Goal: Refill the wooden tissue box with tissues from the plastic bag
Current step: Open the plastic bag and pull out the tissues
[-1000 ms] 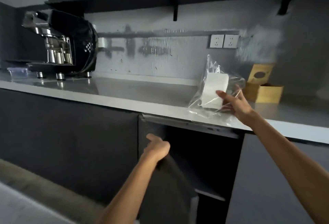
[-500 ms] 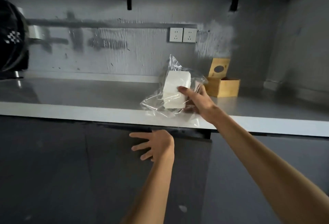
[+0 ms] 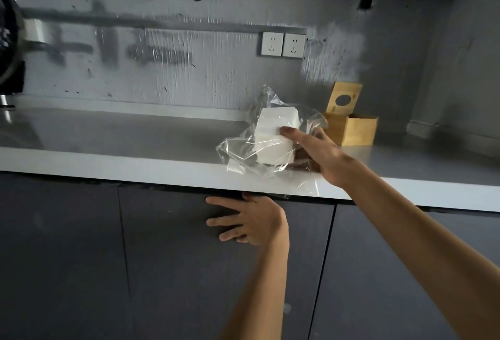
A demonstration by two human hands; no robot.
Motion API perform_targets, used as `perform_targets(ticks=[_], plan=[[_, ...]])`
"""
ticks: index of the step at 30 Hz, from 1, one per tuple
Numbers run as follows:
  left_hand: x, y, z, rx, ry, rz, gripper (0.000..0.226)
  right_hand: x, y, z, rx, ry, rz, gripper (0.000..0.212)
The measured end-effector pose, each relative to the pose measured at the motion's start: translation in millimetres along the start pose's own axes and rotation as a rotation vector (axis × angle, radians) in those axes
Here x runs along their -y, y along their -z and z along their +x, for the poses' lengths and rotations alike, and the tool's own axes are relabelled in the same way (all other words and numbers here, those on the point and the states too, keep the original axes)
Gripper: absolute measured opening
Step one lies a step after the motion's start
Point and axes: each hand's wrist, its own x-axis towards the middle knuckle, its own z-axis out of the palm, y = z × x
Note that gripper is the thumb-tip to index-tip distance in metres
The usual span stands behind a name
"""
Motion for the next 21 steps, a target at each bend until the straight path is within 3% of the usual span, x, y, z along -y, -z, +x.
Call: perform_targets(ticks=[3, 8, 11, 14, 18, 21], plan=[[7, -8, 6, -0.018, -0.035, 0.028, 0.066, 1, -1, -1, -0.013, -0.012, -0.022, 0.092], [13, 1, 9, 0.055, -0.064, 0.176, 0.068, 3, -1, -12, -0.041, -0.098, 0.028, 0.052], [10, 31, 8, 0.25, -0.118, 0.372, 0.072, 11, -5, -20, -0.045, -0.195, -0.004, 0.054], [1, 77, 15, 0.565, 0.171, 0.365, 0.086, 21, -6, -21, -0.009, -0.281, 0.016, 0.072], [-51, 149, 11, 0.787, 0.659, 0.484, 0.057, 60, -4, -25, 0.036, -0.457, -0.028, 0.08], [-116, 197, 8, 0.767, 0.67, 0.45, 0.05, 104, 3, -44, 0.092, -0.7, 0.013, 0.091]])
